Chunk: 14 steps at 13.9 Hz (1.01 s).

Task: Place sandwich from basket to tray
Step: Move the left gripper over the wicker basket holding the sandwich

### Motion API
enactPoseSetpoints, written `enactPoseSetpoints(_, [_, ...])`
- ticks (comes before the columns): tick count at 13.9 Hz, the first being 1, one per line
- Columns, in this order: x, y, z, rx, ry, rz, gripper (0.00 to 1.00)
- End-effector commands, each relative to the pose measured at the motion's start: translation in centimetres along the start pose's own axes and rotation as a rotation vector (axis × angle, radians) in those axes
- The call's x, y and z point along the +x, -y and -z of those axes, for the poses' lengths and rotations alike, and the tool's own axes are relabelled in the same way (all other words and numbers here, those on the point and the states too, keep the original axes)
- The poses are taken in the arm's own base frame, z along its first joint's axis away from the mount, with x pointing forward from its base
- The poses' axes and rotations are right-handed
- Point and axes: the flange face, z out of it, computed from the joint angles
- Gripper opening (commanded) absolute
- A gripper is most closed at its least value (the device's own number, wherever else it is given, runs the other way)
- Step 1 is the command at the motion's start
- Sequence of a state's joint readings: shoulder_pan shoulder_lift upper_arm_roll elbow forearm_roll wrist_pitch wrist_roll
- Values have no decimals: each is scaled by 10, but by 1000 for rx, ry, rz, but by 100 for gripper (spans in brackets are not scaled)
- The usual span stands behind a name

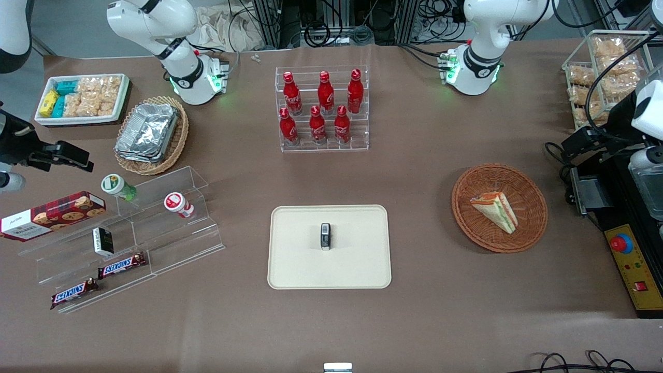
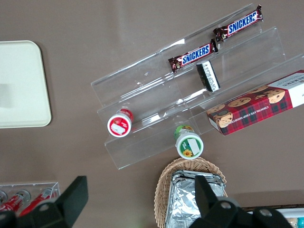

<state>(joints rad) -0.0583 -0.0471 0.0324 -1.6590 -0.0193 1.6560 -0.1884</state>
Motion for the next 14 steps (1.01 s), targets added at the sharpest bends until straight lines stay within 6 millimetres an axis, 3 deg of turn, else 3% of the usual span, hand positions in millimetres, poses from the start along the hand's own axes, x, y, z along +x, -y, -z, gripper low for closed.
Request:
enactPoseSetpoints(1, [5,1,-1,14,16,-15,100])
enactPoseSetpoints(4, [10,2,-5,8,23,-6,100])
enactPoseSetpoints(7, [9,3,-32,21,70,14,100])
enactPoseSetpoints(8, [8,6,-51,29,92,44,99])
enactPoseSetpoints(10, [11,36,-95,25,68,266,98])
enactPoseSetpoints(14, [9,40,-168,44,61,665,96])
